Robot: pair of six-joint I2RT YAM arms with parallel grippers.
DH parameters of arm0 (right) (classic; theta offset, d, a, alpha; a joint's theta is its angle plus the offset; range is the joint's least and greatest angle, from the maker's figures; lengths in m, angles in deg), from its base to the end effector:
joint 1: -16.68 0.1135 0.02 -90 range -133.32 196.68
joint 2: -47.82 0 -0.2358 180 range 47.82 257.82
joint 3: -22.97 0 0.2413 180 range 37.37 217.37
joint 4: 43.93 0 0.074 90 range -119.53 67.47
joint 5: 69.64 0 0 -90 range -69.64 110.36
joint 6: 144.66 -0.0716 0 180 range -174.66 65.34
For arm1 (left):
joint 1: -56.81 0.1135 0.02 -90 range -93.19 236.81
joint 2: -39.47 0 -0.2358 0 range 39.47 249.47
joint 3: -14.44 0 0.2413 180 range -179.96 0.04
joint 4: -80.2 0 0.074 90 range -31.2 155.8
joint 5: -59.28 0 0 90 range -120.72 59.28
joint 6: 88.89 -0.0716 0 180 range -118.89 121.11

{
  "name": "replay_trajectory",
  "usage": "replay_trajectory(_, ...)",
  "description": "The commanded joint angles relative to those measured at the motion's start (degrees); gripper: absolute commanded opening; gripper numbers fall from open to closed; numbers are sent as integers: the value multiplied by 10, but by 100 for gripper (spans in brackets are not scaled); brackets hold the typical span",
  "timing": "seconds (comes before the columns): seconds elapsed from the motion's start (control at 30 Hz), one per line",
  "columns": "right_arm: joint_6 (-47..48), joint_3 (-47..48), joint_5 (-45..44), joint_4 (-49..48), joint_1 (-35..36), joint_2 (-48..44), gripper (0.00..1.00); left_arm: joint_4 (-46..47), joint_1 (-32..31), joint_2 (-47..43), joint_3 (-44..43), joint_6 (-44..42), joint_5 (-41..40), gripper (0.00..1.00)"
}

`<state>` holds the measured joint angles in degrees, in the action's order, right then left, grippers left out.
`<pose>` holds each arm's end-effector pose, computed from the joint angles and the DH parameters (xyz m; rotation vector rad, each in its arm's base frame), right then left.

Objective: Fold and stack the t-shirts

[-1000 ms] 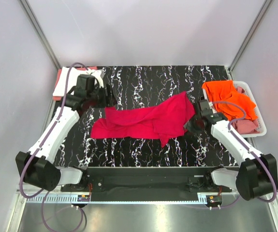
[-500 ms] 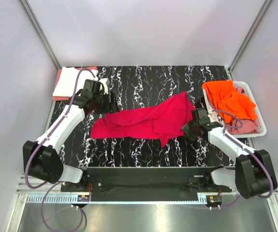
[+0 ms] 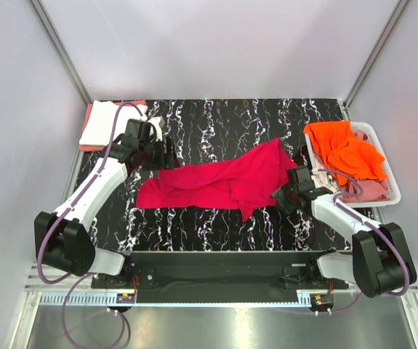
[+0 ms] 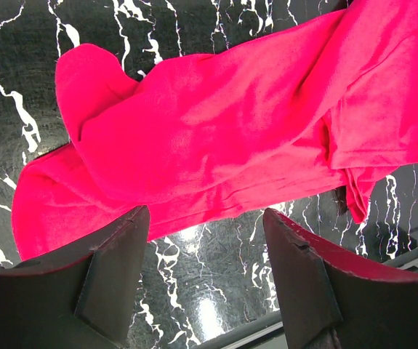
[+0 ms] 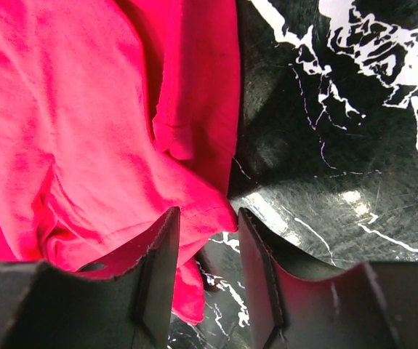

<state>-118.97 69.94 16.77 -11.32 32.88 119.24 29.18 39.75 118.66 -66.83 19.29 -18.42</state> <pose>0.2352 0.0637 0.1151 1.0939 2.3909 0.4394 0.2933 -0.1060 0.2453 0.0755 2.4700 -0.5335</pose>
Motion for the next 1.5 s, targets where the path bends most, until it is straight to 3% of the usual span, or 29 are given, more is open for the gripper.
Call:
replay_trajectory(0.0, -9, -15, -11, -11, 2, -12, 45, 21, 4, -11, 4, -3, 9, 69)
replay_trajectory(0.33, 1, -20, -23, -10, 2, -10, 45, 22, 4, -4, 4, -2, 9, 69)
replay_trajectory(0.4, 2, -24, -26, -22, 2, -12, 38, 21, 4, -3, 4, 4, 8, 69)
replay_trajectory(0.43, 3, -25, -28, -27, 2, -12, 21, 21, 4, -2, 4, 6, 6, 69)
replay_trajectory(0.5, 9, -20, -31, -29, 2, -13, 3, 20, 6, 0, 7, 28, -4, 68)
replay_trajectory(0.53, 14, -13, -28, -30, 2, -15, 0, 19, 12, 0, 10, 40, -18, 68)
replay_trajectory(0.83, 37, 37, 2, 14, 2, -141, 0, 78, 105, -28, 113, 172, -38, 65)
replay_trajectory(1.0, 38, 59, 8, 47, 2, -210, 0, 129, 113, -3, 152, 216, -75, 61)
replay_trajectory(1.2, 43, 67, 23, 66, 2, -243, 0, 141, 127, 35, 170, 217, -106, 42)
replay_trajectory(1.33, 48, 71, 23, 70, 2, -251, 0, 113, 126, -28, 228, 240, -199, 44)
replay_trajectory(1.4, 52, 74, 27, 70, 2, -244, 0, 113, 127, -102, 258, 260, -255, 45)
replay_trajectory(1.47, 54, 79, 32, 70, 2, -233, 0, 119, 128, -147, 293, 277, -258, 47)
